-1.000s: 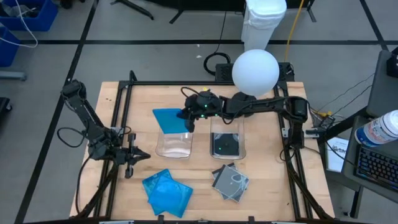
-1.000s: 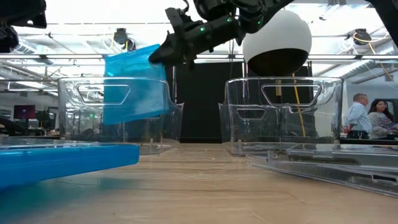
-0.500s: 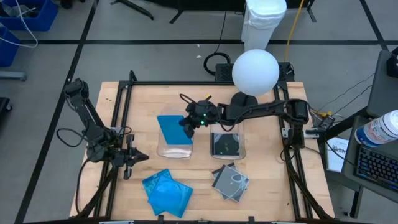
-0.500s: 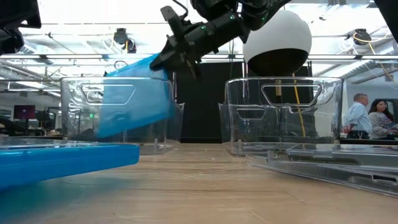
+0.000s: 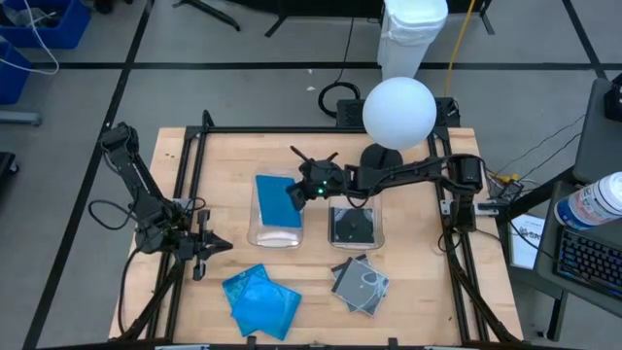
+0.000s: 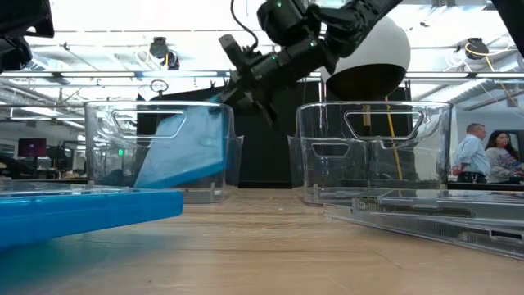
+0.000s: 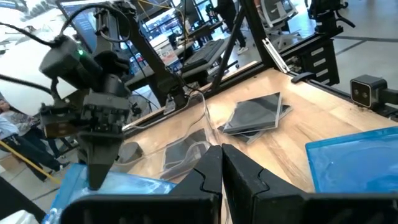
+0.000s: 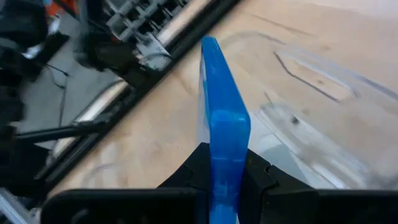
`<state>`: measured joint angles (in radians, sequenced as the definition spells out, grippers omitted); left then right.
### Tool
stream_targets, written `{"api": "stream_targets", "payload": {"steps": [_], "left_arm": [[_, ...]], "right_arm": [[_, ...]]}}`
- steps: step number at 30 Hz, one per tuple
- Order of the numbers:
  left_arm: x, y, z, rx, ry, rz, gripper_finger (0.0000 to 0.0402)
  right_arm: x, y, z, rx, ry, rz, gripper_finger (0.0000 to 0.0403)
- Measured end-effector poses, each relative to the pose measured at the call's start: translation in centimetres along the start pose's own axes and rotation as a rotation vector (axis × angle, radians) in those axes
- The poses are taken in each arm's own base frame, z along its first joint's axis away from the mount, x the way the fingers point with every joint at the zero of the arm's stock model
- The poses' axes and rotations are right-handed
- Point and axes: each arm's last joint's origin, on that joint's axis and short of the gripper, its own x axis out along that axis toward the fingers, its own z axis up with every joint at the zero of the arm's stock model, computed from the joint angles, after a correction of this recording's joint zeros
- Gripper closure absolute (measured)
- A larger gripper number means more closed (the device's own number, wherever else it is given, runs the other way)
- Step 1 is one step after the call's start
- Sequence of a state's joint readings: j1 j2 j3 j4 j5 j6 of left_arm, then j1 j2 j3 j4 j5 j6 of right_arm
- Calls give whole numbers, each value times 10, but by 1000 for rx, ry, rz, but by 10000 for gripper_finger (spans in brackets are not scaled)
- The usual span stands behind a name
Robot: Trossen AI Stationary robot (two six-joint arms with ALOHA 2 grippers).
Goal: Pick & place jewel cases by type
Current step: Put the blue CD case into the left transparent bin
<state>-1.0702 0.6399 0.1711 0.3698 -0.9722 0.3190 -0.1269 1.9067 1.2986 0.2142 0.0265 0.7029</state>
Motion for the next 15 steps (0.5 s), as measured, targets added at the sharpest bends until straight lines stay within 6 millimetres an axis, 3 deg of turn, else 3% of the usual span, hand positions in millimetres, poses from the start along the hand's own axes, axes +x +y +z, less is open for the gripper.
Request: {"api": "stream_targets", "payload": {"steps": [15], "left_arm": [[0, 1, 0, -18, 8, 24, 383]], "right_arm": [[0, -5, -7, -7, 10, 80, 377]]}}
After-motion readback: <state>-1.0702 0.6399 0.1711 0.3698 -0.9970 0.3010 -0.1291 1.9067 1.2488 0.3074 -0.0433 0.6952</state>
